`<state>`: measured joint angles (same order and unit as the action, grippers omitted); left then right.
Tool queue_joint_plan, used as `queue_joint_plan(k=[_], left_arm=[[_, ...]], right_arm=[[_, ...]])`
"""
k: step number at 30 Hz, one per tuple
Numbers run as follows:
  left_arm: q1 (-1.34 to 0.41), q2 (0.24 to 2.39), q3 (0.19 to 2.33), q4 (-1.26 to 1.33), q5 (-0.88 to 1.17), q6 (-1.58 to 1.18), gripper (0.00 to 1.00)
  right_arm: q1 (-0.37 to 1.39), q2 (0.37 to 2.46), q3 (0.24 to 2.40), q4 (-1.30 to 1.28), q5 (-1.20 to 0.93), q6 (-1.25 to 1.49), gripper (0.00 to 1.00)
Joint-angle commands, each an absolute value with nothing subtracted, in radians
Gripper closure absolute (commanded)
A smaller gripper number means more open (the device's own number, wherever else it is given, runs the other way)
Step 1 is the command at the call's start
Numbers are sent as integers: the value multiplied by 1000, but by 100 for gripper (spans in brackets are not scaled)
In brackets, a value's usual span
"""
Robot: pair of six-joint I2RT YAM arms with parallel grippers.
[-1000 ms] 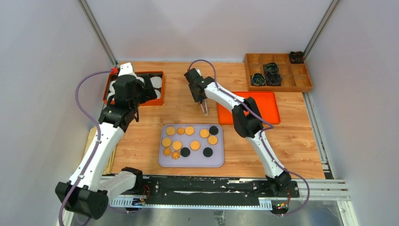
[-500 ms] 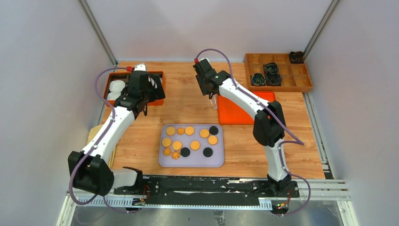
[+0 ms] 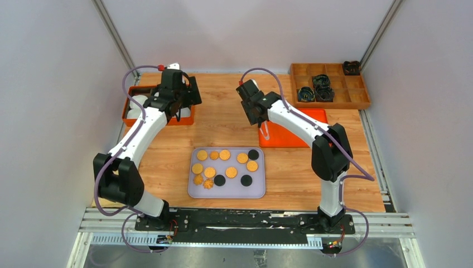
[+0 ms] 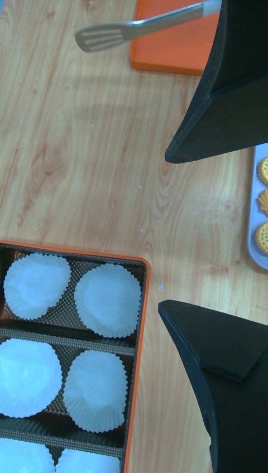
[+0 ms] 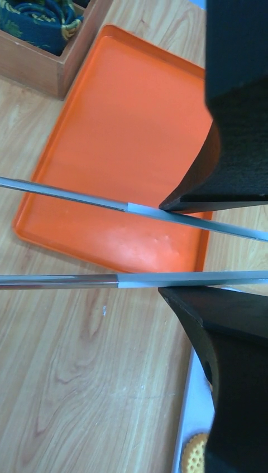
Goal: Pack the cookies
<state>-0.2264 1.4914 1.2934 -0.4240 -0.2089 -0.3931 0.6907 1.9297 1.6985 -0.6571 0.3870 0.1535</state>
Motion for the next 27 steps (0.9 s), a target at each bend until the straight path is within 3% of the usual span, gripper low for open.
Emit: queue_joint_plan(k=[1, 14, 21, 27], left_arm=[[-218, 1499, 1320, -424, -155, -389, 0], [-211, 1497, 1279, -418, -166, -371, 0], [-209, 1620, 1328, -433, -188, -379, 1], [-209, 1718, 1355, -463, -274, -409, 5]], right_arm=[[682, 1866, 1662, -673, 427, 163, 50], [682, 1826, 1641, -683, 435, 175, 52], [681, 1793, 1626, -681, 423, 174, 59], [681, 1747, 1586, -665, 395, 175, 60]])
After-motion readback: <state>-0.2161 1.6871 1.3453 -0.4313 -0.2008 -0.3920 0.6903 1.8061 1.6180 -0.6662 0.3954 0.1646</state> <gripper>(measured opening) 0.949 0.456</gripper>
